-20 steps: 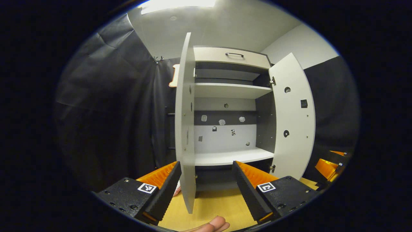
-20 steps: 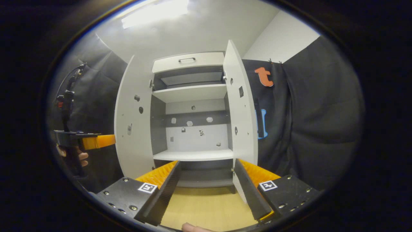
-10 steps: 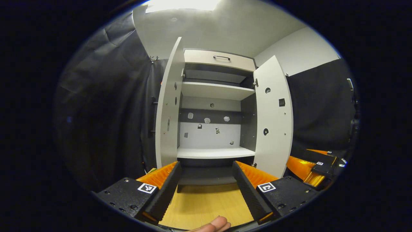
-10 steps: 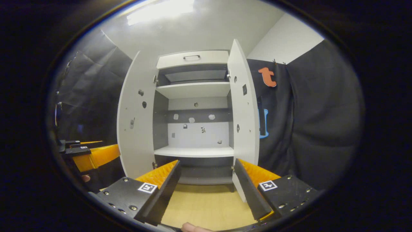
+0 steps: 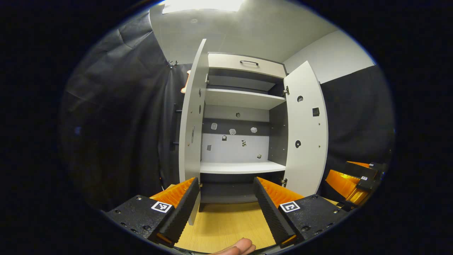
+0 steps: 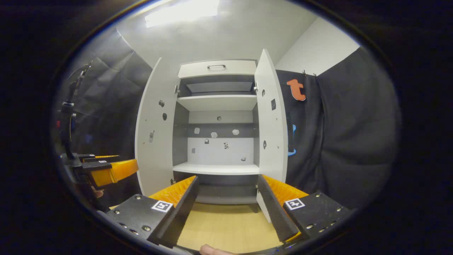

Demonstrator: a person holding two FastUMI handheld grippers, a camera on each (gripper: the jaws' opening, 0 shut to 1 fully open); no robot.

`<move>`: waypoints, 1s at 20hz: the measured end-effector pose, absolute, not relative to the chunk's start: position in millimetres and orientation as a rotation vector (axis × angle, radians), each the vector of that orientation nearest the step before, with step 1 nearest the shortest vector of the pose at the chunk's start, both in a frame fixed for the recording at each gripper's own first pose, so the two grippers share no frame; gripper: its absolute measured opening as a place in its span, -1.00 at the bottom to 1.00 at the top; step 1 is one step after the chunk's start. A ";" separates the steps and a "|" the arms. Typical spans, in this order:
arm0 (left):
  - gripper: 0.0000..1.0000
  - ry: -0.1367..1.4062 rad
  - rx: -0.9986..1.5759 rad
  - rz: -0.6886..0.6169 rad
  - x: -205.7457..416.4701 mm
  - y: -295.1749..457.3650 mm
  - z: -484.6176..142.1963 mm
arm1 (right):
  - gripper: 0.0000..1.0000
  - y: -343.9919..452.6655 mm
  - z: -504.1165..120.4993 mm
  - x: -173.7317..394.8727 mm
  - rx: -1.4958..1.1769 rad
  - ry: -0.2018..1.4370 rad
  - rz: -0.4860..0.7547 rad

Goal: Open the right door of the double-door shoe cabinet with the right hand, and open the left door with the left hand.

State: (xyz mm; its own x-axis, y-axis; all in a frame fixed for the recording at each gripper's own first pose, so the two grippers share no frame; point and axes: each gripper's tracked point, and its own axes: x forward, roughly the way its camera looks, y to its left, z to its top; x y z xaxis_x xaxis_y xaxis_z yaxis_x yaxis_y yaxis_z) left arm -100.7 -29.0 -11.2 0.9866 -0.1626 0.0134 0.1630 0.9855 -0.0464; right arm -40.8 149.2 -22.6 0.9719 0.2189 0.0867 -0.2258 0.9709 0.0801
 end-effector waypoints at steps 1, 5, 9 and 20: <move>0.89 -0.009 -0.049 -0.163 -101.0 -29.1 -11.6 | 0.90 149.3 -21.8 -41.9 0.093 -0.081 0.225; 0.89 -0.005 -0.060 -0.151 -98.1 -24.3 -14.9 | 0.90 148.4 -24.6 -40.2 0.099 -0.077 0.228; 0.86 -0.006 -0.053 -0.153 -94.7 -25.0 -17.0 | 0.98 147.2 -28.0 -35.7 0.106 -0.070 0.228; 0.90 -0.029 -0.055 -0.135 -77.8 -30.2 -18.0 | 1.00 150.9 -23.9 -33.5 0.120 -0.129 0.276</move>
